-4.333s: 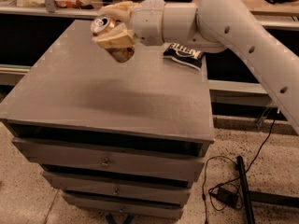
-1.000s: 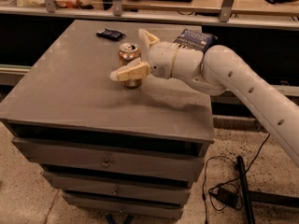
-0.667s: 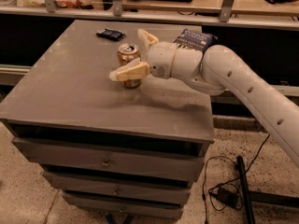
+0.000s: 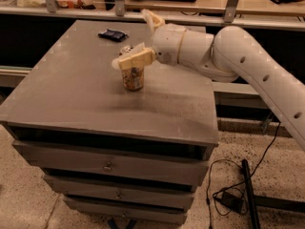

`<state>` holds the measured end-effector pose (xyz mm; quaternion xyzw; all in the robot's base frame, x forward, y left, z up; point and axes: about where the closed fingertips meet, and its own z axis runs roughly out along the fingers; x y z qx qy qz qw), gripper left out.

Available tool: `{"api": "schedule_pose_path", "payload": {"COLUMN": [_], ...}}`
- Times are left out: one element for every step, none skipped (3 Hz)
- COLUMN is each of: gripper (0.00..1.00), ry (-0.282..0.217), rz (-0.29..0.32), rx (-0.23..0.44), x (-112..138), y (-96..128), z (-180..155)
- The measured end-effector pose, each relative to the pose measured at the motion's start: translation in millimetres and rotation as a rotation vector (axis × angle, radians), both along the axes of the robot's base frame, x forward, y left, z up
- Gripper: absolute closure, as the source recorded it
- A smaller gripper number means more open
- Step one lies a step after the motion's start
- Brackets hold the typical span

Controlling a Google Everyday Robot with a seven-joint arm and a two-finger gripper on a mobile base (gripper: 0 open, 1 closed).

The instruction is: Place orange can upright

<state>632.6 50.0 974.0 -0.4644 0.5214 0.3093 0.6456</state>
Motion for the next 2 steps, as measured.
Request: {"api": "schedule_pose_path", "payload": {"gripper": [0.00, 0.00], "ry": [-0.108, -0.270], "rz": [-0.036, -0.135], "rx": [-0.034, -0.103], "x": [1, -2], "y": [-8, -21], "z": [40, 81]}}
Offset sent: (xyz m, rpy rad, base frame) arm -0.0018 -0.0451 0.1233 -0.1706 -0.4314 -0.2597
